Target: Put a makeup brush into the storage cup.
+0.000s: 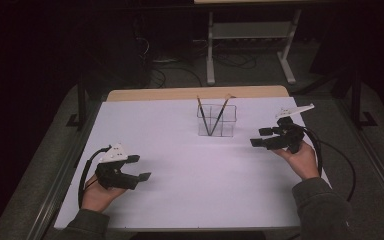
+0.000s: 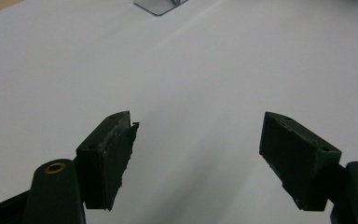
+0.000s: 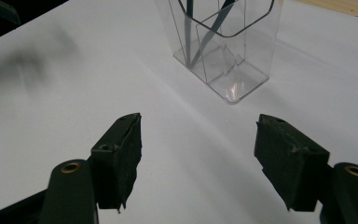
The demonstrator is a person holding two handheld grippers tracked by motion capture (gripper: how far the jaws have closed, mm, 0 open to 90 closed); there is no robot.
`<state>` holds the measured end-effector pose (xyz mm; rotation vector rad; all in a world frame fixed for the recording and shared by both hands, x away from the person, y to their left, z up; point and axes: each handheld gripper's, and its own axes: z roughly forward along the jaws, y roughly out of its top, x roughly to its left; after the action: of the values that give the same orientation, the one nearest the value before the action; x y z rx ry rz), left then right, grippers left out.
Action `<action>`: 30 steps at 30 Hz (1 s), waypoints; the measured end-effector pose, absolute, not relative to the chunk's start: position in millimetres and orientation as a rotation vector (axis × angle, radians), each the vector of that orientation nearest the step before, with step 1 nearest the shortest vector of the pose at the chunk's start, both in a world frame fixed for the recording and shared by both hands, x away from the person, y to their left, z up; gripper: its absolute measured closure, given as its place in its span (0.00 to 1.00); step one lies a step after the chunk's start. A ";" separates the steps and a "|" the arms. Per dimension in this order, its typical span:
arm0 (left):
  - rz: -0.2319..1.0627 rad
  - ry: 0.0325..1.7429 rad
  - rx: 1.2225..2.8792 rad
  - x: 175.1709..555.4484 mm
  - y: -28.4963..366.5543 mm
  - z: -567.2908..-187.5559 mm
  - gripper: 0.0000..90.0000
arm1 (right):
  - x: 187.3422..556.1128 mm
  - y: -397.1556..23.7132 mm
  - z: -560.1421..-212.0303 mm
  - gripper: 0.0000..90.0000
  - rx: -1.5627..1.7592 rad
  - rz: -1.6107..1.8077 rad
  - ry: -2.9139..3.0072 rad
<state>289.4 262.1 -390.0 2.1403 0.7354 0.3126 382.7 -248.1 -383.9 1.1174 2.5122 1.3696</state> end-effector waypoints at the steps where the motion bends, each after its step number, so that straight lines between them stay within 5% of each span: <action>1: 0.311 0.736 2.141 289.4 261.9 -390.0 0.28 | 381.7 -248.3 -384.3 0.34 1.114 1.370 2.511; 30: 0.312 0.735 2.145 289.4 262.9 -390.5 0.27 | 351.0 -241.1 -391.2 0.30 1.068 1.364 2.512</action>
<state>289.4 262.9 -390.5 2.1452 0.7347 0.3119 351.0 -241.1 -391.2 1.0677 2.5120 1.3644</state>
